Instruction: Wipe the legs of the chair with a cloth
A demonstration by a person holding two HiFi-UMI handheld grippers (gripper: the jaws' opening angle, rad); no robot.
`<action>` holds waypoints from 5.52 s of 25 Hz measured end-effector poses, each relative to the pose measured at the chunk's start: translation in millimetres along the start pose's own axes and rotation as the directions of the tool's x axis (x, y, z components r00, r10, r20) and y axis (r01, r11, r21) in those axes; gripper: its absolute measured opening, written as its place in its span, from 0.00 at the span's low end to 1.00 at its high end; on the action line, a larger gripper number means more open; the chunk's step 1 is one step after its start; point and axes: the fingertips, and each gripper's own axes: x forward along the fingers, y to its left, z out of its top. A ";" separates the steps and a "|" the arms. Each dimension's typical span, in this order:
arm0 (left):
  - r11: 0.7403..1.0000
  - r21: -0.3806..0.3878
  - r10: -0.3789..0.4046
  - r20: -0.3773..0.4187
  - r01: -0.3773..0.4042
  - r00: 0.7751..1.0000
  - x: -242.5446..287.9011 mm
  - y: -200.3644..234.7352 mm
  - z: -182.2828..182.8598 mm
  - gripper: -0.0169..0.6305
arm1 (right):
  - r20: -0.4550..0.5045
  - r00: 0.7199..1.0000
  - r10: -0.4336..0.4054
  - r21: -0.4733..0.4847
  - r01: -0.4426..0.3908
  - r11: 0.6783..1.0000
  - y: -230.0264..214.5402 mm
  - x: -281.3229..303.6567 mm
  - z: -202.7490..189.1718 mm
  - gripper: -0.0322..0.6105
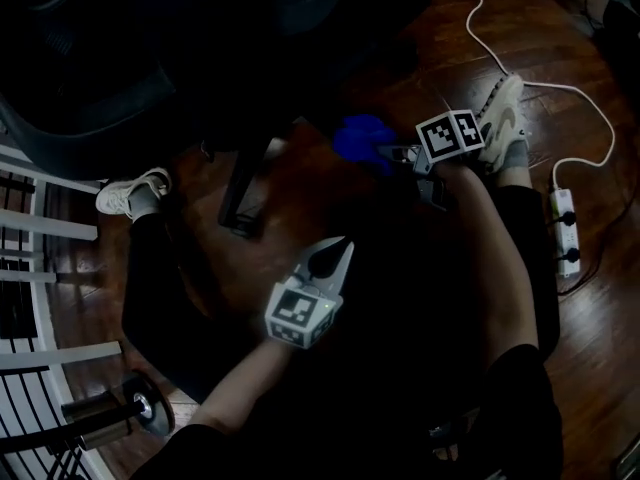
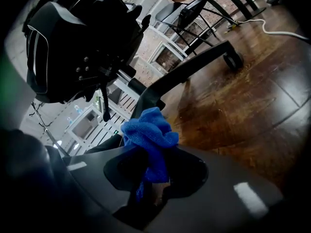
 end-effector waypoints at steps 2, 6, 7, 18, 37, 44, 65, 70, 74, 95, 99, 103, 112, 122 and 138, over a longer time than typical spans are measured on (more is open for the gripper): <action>1.000 -0.014 0.009 0.004 -0.009 1.000 1.0 3.3 -0.5 0.03 | -0.003 1.000 -0.021 -0.002 0.021 1.000 -2.1 -7.3 -7.2 0.24; 0.999 -0.028 0.019 0.034 -0.018 0.999 0.3 9.9 5.4 0.03 | -0.006 0.997 -0.072 -0.014 0.072 0.997 -3.4 -20.1 -18.2 0.24; 0.999 -0.032 0.023 0.038 -0.022 0.999 -0.3 11.2 5.9 0.03 | -0.008 0.996 -0.087 -0.021 0.087 0.996 -3.3 -23.3 -21.4 0.24; 0.992 -0.094 0.089 0.044 -0.084 0.995 -5.8 28.7 -0.5 0.03 | 0.015 0.978 -0.206 -0.129 0.206 0.970 -2.6 -57.4 -49.2 0.24; 0.899 0.140 0.439 -0.259 -0.416 0.861 -72.5 274.9 -54.0 0.31 | 0.156 0.878 -0.453 -0.090 0.469 0.878 -21.0 -49.5 -29.7 0.23; 0.926 0.150 0.375 -0.254 -0.347 0.892 -65.8 272.4 -53.4 0.24 | 0.183 0.889 -0.419 0.116 0.404 0.908 -21.2 -51.4 -37.7 0.21; 0.868 0.348 0.425 -0.148 -0.355 0.893 -40.5 313.5 -6.1 0.32 | 0.152 0.942 -0.298 0.004 0.301 0.954 42.5 10.2 -83.0 0.20; 0.959 0.067 0.278 -0.058 -0.274 0.959 -54.2 244.3 0.8 0.32 | 0.112 0.964 -0.239 -0.033 0.244 0.969 67.2 47.8 -97.6 0.21; 0.982 -0.029 0.187 -0.058 -0.189 0.981 -61.4 199.0 -6.8 0.32 | 0.109 0.976 -0.188 -0.052 0.194 0.980 91.0 80.9 -107.8 0.21; 0.973 -0.093 0.201 -0.090 -0.209 0.976 -77.6 183.7 -23.2 0.32 | 0.162 0.973 -0.165 -0.034 0.172 0.984 113.6 159.1 -104.5 0.21; 0.969 -0.097 0.217 -0.104 -0.227 0.971 -83.8 187.6 -29.1 0.32 | 0.138 0.978 -0.159 -0.058 0.168 0.984 116.5 172.2 -104.5 0.21; 0.964 -0.100 0.234 -0.110 -0.245 0.966 -87.7 193.4 -31.2 0.32 | 0.109 0.983 -0.151 -0.099 0.162 0.982 125.0 190.1 -102.1 0.21; 0.958 -0.049 0.279 -0.060 -0.282 0.958 -86.5 204.5 -15.5 0.32 | 0.323 0.924 -0.205 0.012 0.212 0.977 98.9 136.9 -48.6 0.15; 0.983 -0.001 0.186 -0.012 -0.186 0.982 -74.4 170.9 -1.4 0.32 | 0.574 0.715 -0.399 0.135 0.398 0.907 32.4 74.9 69.1 0.12; 0.986 0.001 0.166 -0.002 -0.166 0.986 -56.9 154.7 -5.3 0.32 | 0.619 0.570 -0.540 0.265 0.496 0.827 11.0 2.3 34.6 0.12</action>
